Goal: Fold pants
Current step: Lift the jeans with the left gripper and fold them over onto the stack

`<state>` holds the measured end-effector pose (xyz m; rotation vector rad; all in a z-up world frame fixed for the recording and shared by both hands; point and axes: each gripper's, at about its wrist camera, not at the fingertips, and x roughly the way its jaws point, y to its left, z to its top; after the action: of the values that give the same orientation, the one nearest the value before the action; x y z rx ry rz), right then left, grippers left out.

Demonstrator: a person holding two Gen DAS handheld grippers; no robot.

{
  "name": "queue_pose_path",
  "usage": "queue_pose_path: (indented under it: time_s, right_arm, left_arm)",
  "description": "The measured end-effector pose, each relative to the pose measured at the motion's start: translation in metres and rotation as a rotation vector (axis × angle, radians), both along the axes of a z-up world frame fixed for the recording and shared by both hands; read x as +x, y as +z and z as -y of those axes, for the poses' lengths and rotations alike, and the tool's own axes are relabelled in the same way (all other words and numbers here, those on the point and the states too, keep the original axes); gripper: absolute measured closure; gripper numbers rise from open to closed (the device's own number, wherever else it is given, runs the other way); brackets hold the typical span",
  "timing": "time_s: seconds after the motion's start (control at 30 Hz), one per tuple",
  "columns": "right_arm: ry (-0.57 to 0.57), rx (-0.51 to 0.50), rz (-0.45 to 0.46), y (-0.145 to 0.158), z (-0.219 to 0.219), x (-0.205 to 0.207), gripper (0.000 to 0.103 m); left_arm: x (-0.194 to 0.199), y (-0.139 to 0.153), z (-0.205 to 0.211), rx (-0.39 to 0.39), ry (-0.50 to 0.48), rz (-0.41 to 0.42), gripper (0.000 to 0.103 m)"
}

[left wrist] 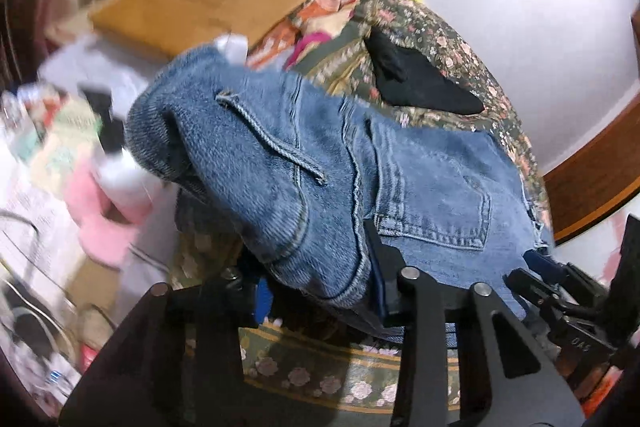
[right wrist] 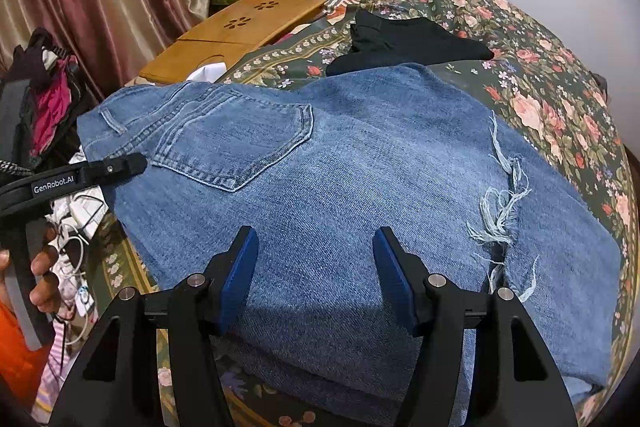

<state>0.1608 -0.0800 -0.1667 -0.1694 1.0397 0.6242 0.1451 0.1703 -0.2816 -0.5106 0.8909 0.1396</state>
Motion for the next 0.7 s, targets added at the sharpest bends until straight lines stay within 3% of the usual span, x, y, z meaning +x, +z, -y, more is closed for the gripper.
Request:
queue_pose_path:
  time_s: [0.23, 0.37, 0.6, 0.7]
  right_arm:
    - [-0.008, 0.036, 0.033, 0.026, 0.014, 0.004, 0.045]
    - [-0.055, 0.073, 0.077, 0.046, 0.040, 0.006, 0.045]
    - [-0.193, 0.100, 0.129, 0.062, 0.119, 0.010, 0.045]
    - [-0.271, 0.096, 0.134, 0.060, 0.165, 0.011, 0.045]
  left_arm:
    - [0.012, 0.061, 0.028, 0.196, -0.036, 0.120, 0.074]
    - [0.020, 0.101, 0.053, 0.261, -0.085, 0.208, 0.077]
    - [0.034, 0.157, 0.108, 0.280, -0.197, 0.315, 0.084]
    - [0.045, 0.168, 0.135, 0.275, -0.243, 0.329, 0.085]
